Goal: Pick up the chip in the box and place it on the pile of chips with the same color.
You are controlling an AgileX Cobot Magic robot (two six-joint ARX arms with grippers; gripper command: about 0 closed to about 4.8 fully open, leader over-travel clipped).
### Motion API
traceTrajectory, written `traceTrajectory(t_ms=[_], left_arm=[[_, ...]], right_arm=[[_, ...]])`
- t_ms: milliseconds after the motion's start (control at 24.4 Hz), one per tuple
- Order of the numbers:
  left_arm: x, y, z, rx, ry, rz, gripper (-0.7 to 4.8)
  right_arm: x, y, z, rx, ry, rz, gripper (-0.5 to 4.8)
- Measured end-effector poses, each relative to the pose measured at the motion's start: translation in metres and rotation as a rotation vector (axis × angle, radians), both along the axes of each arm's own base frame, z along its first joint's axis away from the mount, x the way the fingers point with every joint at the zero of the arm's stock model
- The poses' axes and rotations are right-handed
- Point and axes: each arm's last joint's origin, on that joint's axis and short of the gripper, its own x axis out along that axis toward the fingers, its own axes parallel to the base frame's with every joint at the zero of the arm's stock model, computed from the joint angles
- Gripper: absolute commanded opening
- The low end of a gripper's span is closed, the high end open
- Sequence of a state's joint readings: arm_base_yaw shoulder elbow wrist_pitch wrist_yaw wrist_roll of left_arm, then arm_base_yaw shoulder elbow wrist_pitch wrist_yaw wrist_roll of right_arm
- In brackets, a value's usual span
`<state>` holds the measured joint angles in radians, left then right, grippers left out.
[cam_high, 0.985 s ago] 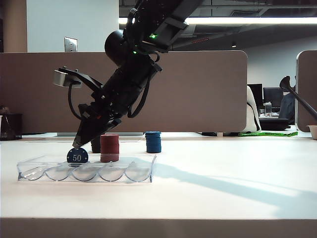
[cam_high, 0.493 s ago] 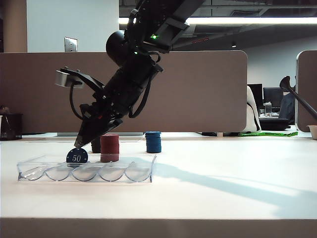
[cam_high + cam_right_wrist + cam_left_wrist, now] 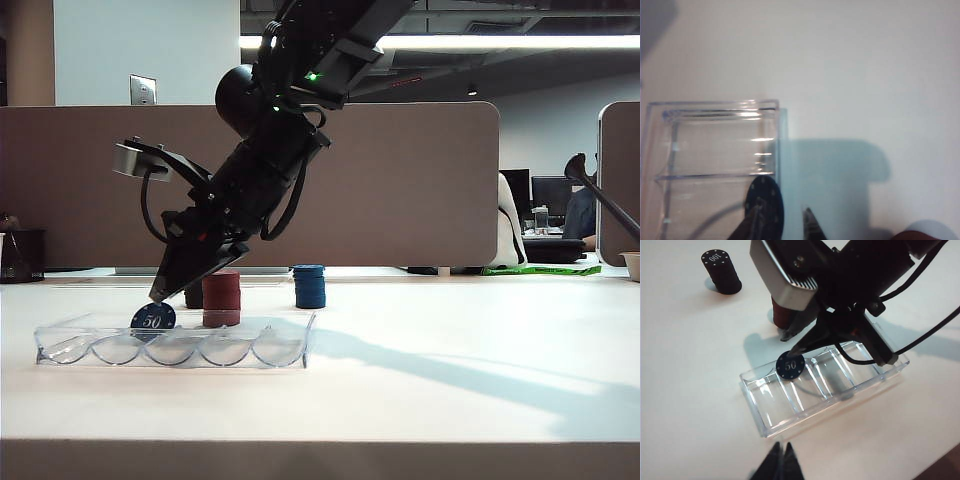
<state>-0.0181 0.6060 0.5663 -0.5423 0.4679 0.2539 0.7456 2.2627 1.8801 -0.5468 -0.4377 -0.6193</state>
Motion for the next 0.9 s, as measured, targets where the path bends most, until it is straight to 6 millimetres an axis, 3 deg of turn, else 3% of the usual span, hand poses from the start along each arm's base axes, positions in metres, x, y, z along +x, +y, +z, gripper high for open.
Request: traceTrajectory(t_ms=[903], left_arm=[[0.0,0.0,0.0,0.0,0.0,0.0,-0.05]], right_arm=[[-0.003,-0.0019,-0.0025,-0.026,0.048,-0.011,1.04]])
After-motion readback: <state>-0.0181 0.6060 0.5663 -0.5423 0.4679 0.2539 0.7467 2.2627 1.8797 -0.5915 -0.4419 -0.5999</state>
